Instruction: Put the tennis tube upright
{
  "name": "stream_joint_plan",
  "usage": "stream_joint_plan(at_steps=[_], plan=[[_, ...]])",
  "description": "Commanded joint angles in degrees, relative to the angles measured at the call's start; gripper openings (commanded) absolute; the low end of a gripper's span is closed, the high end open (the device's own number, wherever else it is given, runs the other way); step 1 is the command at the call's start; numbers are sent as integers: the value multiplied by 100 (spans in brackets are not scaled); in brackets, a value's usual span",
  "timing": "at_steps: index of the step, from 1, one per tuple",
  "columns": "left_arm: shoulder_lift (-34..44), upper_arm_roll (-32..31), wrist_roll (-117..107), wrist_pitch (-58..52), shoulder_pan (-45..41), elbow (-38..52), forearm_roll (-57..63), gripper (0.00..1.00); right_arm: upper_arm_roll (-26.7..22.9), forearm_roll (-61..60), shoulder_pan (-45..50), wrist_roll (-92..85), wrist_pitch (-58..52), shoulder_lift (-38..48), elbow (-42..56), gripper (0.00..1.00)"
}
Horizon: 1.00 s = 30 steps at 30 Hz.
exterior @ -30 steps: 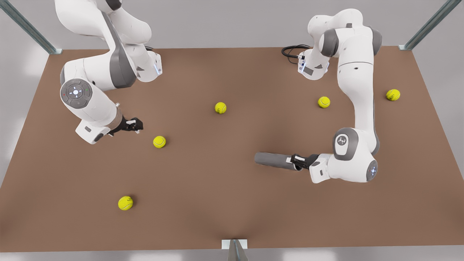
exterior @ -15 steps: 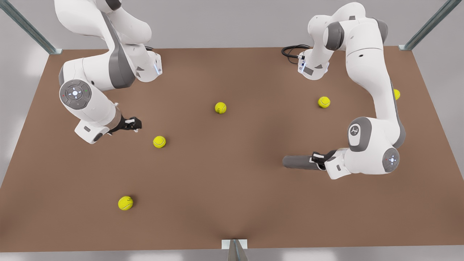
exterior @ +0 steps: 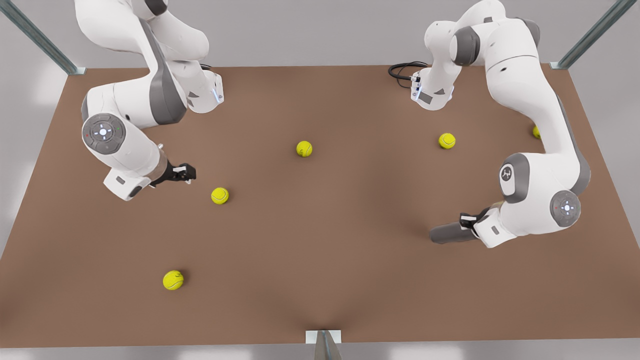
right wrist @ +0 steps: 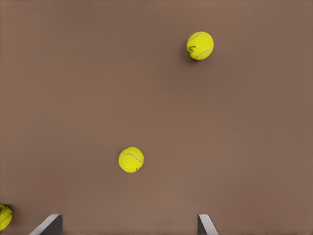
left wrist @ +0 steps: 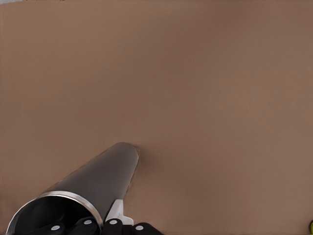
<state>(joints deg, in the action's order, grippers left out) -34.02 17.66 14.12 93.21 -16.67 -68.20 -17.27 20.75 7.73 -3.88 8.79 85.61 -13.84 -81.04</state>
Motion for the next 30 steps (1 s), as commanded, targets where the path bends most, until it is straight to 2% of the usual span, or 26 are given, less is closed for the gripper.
stream_joint_plan(at_steps=[1,13,26,27,28,30], plan=[[1,1,-76,74,-3,0,207,21,8,0,18,26,0,4,0,100],[-96,1,-1263,426,6,-211,673,21,8,-106,-34,-18,-9,13,-9,100],[-333,1,-1351,523,85,-237,585,21,26,-62,36,-27,35,-5,26,100],[-333,1,-1351,523,85,-237,593,39,26,-79,19,-27,35,-14,88,100],[-333,1,-1351,523,85,-237,585,100,26,-79,1,-35,44,-31,97,100],[-333,1,-1359,523,85,-229,594,100,17,-70,18,-35,44,-84,123,100]])
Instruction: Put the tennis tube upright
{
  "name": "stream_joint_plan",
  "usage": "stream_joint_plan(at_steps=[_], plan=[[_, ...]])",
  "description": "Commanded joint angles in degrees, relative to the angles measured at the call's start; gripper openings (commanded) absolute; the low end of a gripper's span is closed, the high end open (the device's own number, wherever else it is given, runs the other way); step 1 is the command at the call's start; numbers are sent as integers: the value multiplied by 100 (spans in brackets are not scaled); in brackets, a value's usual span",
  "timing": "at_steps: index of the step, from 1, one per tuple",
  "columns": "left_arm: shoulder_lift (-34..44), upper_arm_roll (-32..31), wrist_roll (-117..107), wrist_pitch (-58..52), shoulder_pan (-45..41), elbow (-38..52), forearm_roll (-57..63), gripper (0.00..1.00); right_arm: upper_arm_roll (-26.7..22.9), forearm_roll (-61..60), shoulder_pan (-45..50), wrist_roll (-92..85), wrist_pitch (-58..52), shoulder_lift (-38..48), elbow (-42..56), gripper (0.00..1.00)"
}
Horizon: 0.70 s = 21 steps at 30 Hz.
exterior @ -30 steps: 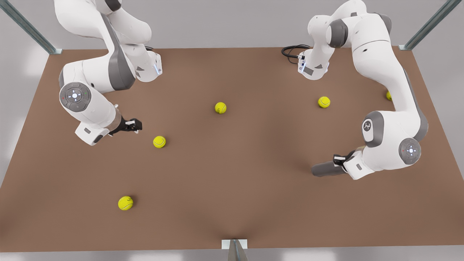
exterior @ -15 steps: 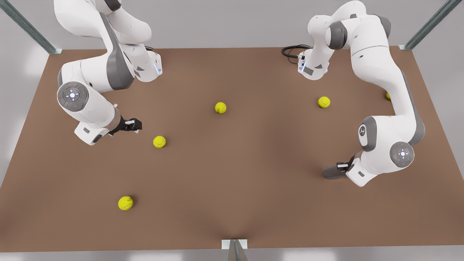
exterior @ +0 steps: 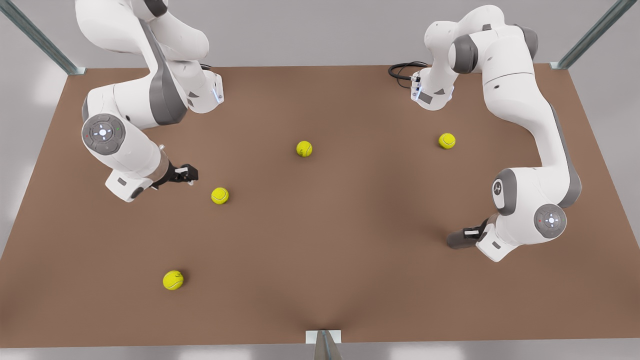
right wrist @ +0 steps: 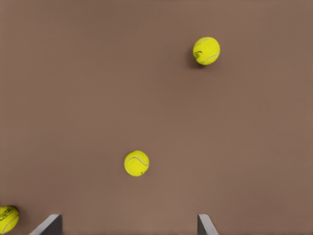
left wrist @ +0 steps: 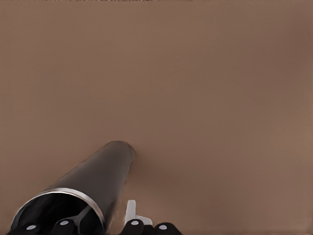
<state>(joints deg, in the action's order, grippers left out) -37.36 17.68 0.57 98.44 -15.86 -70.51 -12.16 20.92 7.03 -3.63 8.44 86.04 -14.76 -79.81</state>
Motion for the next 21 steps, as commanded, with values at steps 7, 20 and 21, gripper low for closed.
stream_joint_plan(at_steps=[7,20,21], plan=[[1,-1,-4,-17,-5,3,100,100,-9,-35,-32,44,-9,-27,44,100],[88,7,-65,-53,-5,38,135,100,35,-26,-296,70,-70,9,106,100],[115,7,-65,-53,-5,38,144,100,35,-18,-182,61,-88,17,97,100]])
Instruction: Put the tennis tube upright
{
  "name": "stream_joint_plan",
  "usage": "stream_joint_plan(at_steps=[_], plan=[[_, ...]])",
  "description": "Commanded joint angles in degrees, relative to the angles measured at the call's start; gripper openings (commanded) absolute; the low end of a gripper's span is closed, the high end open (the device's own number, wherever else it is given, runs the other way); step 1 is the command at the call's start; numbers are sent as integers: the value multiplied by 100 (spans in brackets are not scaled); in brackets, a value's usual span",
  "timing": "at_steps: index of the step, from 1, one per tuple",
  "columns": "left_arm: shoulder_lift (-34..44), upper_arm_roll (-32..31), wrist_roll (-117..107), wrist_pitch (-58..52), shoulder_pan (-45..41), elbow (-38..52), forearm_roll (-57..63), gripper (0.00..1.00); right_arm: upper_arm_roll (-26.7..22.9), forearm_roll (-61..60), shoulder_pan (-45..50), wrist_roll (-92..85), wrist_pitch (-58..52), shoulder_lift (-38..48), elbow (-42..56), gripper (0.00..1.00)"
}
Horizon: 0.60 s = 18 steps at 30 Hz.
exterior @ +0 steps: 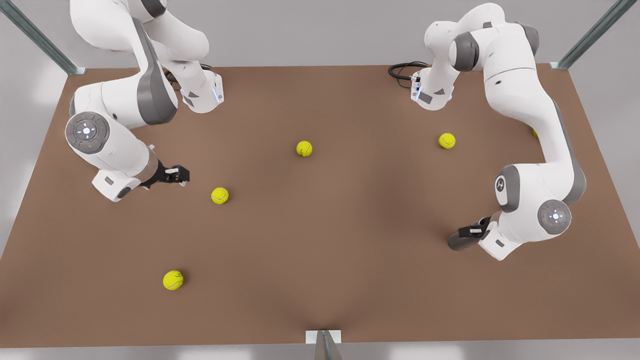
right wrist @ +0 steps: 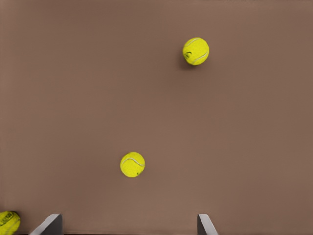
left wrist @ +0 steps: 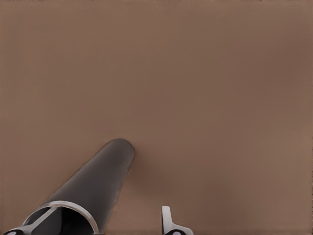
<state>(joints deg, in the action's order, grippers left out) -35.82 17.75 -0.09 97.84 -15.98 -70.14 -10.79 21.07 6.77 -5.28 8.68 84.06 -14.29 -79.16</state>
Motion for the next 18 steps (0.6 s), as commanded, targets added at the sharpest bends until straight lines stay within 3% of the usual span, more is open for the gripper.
stream_joint_plan(at_steps=[1,2,3,4,7,11,13,15,18], plan=[[13,0,0,-10,-2,0,16,100,-7,-1,-8,-7,-65,5,14,100],[66,0,0,-19,-2,0,33,100,-103,-158,27,-16,-100,5,-12,100],[127,0,17,-19,-2,0,33,100,-893,-440,475,-33,-109,146,-38,100],[259,-9,17,-81,7,-9,77,100,-1158,-475,651,-130,-109,190,-30,100],[619,-44,35,-230,25,-9,297,100,-1176,-475,818,-68,-153,172,32,100],[1349,-790,44,-625,192,-44,832,100,-1052,-449,818,-95,-144,172,76,100],[1718,-817,44,-643,192,-360,886,100,-1061,-440,757,-104,-153,155,181,100],[2078,-1415,26,-643,526,-694,1343,100,-1053,-475,766,-104,-144,155,181,100],[2422,-1415,44,-635,508,-1028,1343,100,-1061,-493,766,-95,-179,155,181,100]])
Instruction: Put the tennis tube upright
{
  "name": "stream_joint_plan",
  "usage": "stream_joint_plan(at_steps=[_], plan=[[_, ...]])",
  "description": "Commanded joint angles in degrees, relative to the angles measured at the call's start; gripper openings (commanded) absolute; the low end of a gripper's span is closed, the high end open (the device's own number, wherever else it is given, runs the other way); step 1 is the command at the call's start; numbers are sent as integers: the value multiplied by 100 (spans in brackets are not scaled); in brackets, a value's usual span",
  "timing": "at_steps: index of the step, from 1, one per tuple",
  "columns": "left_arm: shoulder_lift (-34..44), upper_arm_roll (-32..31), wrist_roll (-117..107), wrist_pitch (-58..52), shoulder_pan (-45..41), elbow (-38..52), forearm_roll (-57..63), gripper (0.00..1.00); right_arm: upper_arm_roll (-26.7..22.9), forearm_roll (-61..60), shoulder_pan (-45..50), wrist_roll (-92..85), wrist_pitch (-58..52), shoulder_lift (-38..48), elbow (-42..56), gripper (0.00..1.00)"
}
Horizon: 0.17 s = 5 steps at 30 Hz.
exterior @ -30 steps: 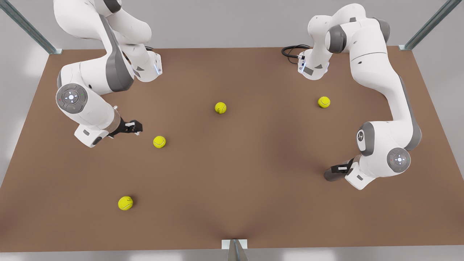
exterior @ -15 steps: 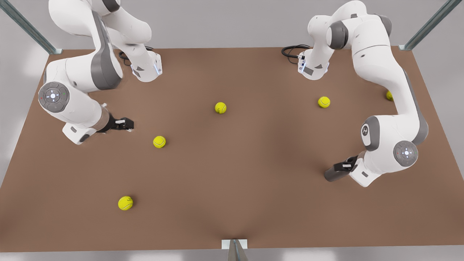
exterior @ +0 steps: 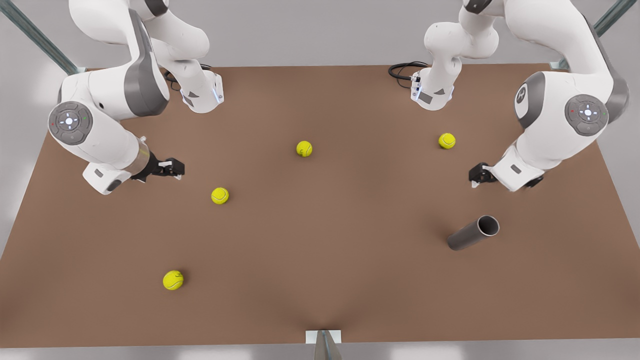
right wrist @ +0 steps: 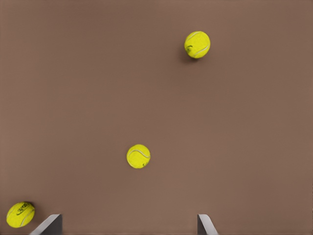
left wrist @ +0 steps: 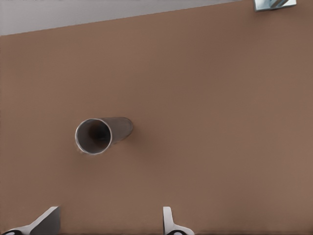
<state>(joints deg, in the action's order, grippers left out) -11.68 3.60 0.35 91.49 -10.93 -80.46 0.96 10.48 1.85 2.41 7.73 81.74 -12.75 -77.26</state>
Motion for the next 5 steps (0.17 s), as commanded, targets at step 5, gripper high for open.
stream_joint_plan(at_steps=[5], plan=[[-1,0,0,-9,3,-22,177,100,-2,8,-3,0,-9,0,-8,100]])
